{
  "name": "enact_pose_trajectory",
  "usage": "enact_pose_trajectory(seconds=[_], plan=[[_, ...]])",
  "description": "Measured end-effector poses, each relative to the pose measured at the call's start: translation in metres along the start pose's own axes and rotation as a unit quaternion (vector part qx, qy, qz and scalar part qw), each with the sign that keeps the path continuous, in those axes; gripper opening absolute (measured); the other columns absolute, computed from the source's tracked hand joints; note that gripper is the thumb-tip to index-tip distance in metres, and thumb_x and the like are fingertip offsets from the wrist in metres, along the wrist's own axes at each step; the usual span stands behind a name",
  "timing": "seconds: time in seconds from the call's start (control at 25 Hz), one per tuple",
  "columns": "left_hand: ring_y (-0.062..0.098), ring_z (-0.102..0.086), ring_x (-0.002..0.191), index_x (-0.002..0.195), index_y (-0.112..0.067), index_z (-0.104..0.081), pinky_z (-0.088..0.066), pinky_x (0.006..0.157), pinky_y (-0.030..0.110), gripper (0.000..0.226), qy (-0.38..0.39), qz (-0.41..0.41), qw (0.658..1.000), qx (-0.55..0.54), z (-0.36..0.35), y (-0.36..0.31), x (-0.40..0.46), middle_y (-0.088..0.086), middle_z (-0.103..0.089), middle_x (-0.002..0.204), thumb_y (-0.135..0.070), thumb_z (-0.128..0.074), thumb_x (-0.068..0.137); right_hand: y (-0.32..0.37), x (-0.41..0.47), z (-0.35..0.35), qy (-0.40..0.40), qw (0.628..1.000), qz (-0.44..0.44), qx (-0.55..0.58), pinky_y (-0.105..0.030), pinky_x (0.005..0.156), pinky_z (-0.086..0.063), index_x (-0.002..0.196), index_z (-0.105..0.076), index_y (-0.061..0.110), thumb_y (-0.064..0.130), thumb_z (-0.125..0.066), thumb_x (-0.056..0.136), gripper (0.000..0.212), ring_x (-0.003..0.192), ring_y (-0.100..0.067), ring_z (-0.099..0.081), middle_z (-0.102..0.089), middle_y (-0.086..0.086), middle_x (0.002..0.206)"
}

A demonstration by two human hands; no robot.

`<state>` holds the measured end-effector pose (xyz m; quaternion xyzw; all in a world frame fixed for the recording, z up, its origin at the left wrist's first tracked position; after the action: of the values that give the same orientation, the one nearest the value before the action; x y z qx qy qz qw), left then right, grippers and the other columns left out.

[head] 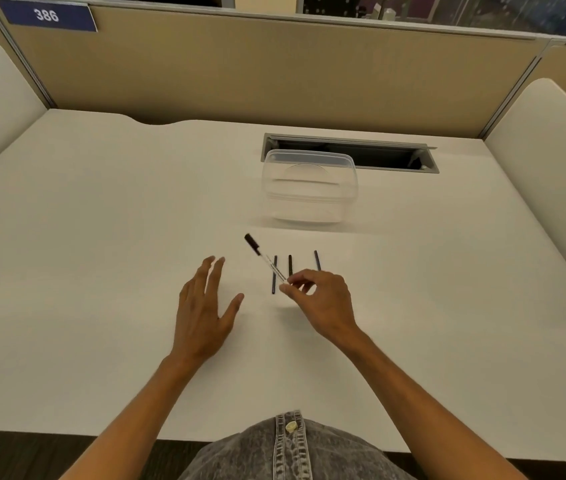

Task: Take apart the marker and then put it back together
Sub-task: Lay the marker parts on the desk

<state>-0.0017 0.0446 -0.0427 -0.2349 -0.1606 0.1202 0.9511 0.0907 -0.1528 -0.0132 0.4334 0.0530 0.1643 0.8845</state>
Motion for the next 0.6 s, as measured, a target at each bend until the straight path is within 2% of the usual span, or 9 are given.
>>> enact_pose_trajectory(seconds=[0.12,0.24,0.32,0.4,0.52,0.6], plan=[[0.026,-0.032,0.141,0.147,-0.019,-0.033,-0.028,0.111,0.041,0.062,-0.007,-0.128,0.991,0.030,0.002,-0.033,-0.004,0.013,-0.029,0.156,-0.044,-0.048,0.093,-0.002,-0.010,-0.005,0.020,1.000,0.009,-0.011,-0.027,0.070,-0.051,0.086,-0.073,0.028,0.042,-0.072,0.078,0.016,0.077,-0.004,-0.062,-0.071,0.013,0.083],[0.028,-0.042,0.136,0.130,-0.016,-0.057,-0.029,0.112,0.047,0.039,0.023,-0.214,0.974,0.069,-0.002,-0.049,-0.010,0.011,-0.052,0.142,-0.027,-0.058,0.092,-0.001,-0.015,-0.012,0.044,0.999,0.027,-0.011,-0.023,0.072,-0.051,0.090,-0.073,0.028,0.042,-0.073,0.080,0.018,0.079,-0.004,-0.061,-0.071,0.012,0.089],[0.028,-0.053,0.126,0.118,-0.013,-0.065,-0.034,0.109,0.047,0.029,0.034,-0.216,0.974,0.055,-0.003,-0.047,-0.011,0.007,-0.066,0.123,-0.011,-0.063,0.089,0.000,-0.016,-0.015,0.050,0.998,0.037,-0.019,-0.021,0.072,-0.049,0.091,-0.073,0.026,0.043,-0.073,0.080,0.020,0.080,-0.005,-0.061,-0.071,0.010,0.090],[0.028,-0.060,0.114,0.111,-0.010,-0.067,-0.039,0.105,0.045,0.028,0.042,-0.205,0.977,0.037,-0.002,-0.042,-0.010,0.006,-0.070,0.110,0.001,-0.065,0.085,0.000,-0.017,-0.020,0.068,0.997,0.042,-0.021,-0.020,0.071,-0.047,0.092,-0.073,0.027,0.044,-0.073,0.079,0.022,0.080,-0.006,-0.060,-0.071,0.010,0.090],[0.027,-0.060,0.099,0.108,-0.009,-0.067,-0.045,0.092,0.041,0.025,0.045,-0.185,0.982,0.008,0.003,-0.034,-0.008,0.008,-0.067,0.101,0.002,-0.063,0.086,0.001,-0.012,-0.023,0.088,0.995,0.029,0.019,-0.018,0.069,-0.046,0.093,-0.072,0.029,0.049,-0.069,0.079,0.025,0.082,-0.004,-0.061,-0.071,0.014,0.091],[0.027,-0.060,0.097,0.107,-0.008,-0.067,-0.047,0.086,0.039,0.023,0.040,-0.164,0.986,-0.008,0.007,-0.025,-0.005,0.008,-0.066,0.100,0.002,-0.059,0.088,-0.001,-0.004,-0.023,0.063,0.996,-0.015,0.066,-0.020,0.067,-0.046,0.090,-0.072,0.028,0.046,-0.062,0.085,0.021,0.079,-0.003,-0.062,-0.071,0.016,0.086]])
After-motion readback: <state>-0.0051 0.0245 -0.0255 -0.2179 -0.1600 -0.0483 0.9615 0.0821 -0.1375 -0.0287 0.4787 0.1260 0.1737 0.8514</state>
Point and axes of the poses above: each hand's wrist, its own x-axis towards the middle knuckle, its own z-axis out of the back of the hand, y = z × x, the point moved 5 cm from there along x, towards the middle knuckle
